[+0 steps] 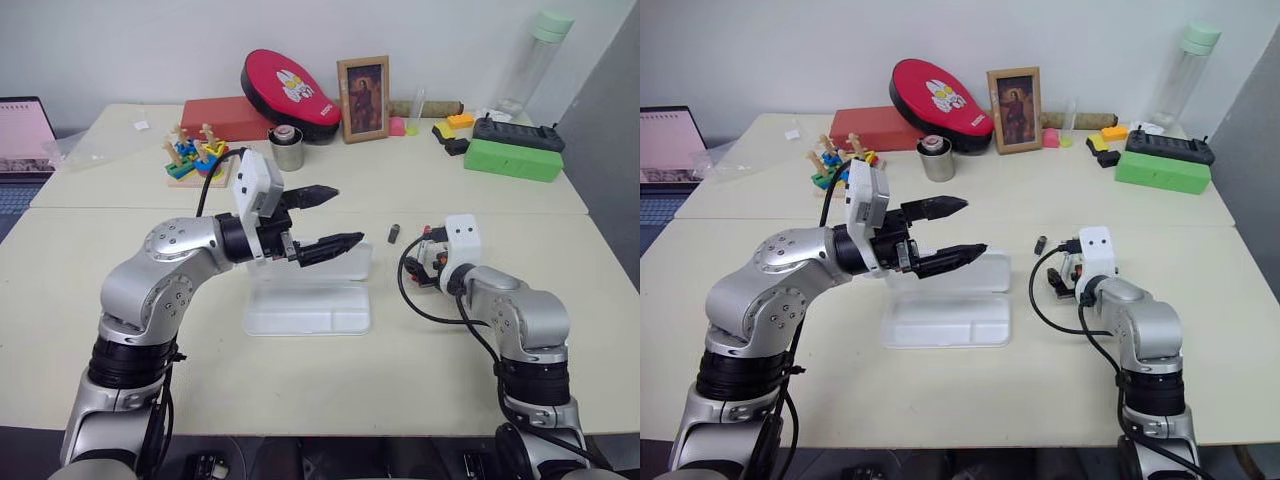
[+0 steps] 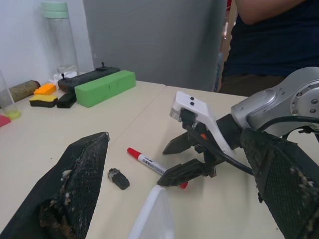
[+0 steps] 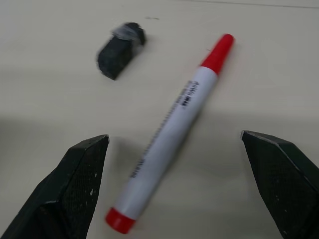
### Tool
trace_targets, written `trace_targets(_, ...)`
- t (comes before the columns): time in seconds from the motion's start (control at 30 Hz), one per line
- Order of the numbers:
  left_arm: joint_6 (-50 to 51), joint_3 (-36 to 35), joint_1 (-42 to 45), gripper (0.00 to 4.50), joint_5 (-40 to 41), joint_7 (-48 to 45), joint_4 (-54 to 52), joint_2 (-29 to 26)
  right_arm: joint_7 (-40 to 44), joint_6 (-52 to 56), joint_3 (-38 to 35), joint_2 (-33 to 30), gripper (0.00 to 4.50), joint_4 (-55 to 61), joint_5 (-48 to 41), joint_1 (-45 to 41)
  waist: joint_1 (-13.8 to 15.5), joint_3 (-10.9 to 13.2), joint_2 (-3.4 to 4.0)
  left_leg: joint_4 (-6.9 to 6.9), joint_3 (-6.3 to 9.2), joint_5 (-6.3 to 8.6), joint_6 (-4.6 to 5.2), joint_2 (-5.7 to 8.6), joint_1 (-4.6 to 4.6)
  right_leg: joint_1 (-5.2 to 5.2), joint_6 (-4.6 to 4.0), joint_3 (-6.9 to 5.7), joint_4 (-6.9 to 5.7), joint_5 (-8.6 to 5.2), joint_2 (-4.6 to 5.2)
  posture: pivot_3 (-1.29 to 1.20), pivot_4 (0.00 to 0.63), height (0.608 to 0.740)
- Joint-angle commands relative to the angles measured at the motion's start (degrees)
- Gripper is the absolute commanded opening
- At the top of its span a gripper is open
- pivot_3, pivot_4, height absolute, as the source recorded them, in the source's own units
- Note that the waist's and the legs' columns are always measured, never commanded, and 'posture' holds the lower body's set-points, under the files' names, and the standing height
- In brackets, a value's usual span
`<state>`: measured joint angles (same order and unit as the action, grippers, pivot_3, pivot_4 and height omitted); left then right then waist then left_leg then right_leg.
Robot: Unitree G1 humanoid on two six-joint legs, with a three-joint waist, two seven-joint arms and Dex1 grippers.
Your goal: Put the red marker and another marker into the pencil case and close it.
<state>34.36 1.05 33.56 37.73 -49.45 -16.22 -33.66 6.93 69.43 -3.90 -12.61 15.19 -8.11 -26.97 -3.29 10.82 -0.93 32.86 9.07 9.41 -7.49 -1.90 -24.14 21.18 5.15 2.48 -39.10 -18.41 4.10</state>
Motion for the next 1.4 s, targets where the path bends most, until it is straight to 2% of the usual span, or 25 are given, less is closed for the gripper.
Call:
trace_targets(0.03,-1.70,0.30,1.83,4.50,-0.91,-0.79,-0.51,0.84,-1.76,-0.06,3.93,-1.17,4.09,-0.58,2.58,1.14,-0.01,-0.01,0.00,0.00,0.00,0.00,0.00,0.00,0.01,0.00,0.00,0.00,0.00,0.00,0.00,0.00,0.150,0.740)
trace_targets(0.1,-1.76,0.27,1.92,4.50,-1.11,-0.83,-0.57,1.03,-1.96,-0.74,4.46,-1.48,3.81,-1.12,3.04,1.64,-0.01,-0.02,0.00,0.00,0.00,0.00,0.00,0.00,0.03,-0.03,0.00,0.00,0.00,0.00,0.00,0.00,0.150,0.740)
trace_targets(0.37,-2.24,-0.57,1.00,4.50,-1.69,-0.67,-1.21,1.00,-2.24,-2.52,2.55,-0.01,1.87,-2.03,2.79,0.99,0.13,-0.04,-0.02,0.02,0.01,0.00,0.01,0.00,0.10,-0.12,0.02,0.00,-0.02,0.01,0.00,0.00,0.150,0.740)
trace_targets(0.63,-2.89,-0.97,0.59,4.50,-2.30,0.05,-1.08,1.16,-2.13,-3.23,2.07,-0.51,0.31,-2.54,2.81,0.28,0.21,-0.04,-0.02,0.03,0.02,0.00,0.01,0.00,0.10,-0.13,0.03,-0.01,-0.01,0.02,0.00,0.00,0.150,0.740)
trace_targets(0.77,-2.68,-1.50,-0.56,4.50,-2.05,0.67,-1.95,0.76,-2.03,-4.85,0.79,-0.93,0.31,-2.48,2.57,-0.77,0.23,-0.04,-0.02,0.02,0.02,0.00,0.01,0.00,0.10,-0.13,0.03,-0.01,-0.01,0.02,0.00,0.00,0.150,0.740)
trace_targets(0.9,0.31,-8.40,-5.51,4.50,1.79,3.42,-7.13,-1.83,1.84,-17.30,-3.16,-3.12,0.31,-1.80,0.24,-6.89,-0.26,0.02,0.06,0.01,0.01,0.00,0.01,0.00,0.06,-0.07,0.03,0.00,-0.01,0.02,0.00,0.00,0.150,0.740)
trace_targets(1.07,6.51,-20.56,-18.55,4.50,9.25,4.93,-15.63,-7.32,18.49,-26.28,-4.69,-4.99,0.31,4.01,-12.34,-13.02,-1.94,0.08,0.17,-0.07,0.01,0.00,0.02,-0.01,-0.02,0.06,0.01,0.02,-0.02,0.00,0.00,0.00,0.150,0.740)
trace_targets(1.13,7.59,-24.37,-23.76,4.50,10.67,4.81,-17.36,-8.96,26.57,-25.94,-2.09,-6.70,0.31,6.99,-17.69,-13.39,-1.92,0.08,0.17,-0.12,-0.05,0.02,0.05,-0.01,0.00,0.08,-0.02,0.13,0.04,-0.01,0.01,0.00,0.150,0.740)
trace_targets(1.23,7.73,-28.82,-29.74,4.50,10.72,4.86,-17.90,-10.19,35.31,-25.65,4.28,-10.03,0.31,9.18,-20.54,-12.81,-1.65,0.08,0.17,-0.12,0.03,0.03,0.06,-0.02,-0.01,0.04,-0.05,-0.01,0.02,-0.05,0.01,0.00,0.150,0.740)
trace_targets(1.33,6.02,-34.11,-36.99,4.50,8.56,4.01,-17.13,-11.23,42.41,-30.46,15.78,-15.48,0.31,8.01,-14.60,-12.77,-1.32,0.08,0.18,-0.09,0.03,0.03,0.07,-0.02,0.04,0.00,-0.06,-0.02,0.01,-0.04,0.01,0.00,0.150,0.740)
trace_targets(1.4,5.79,-37.10,-40.52,4.50,9.43,3.35,-17.53,-11.13,45.96,-33.17,20.80,-17.55,0.31,6.82,-12.27,-12.34,-1.01,0.08,0.17,-0.07,0.01,0.03,0.07,-0.02,0.05,-0.01,-0.05,-0.01,0.03,-0.04,0.01,0.00,0.150,0.740)
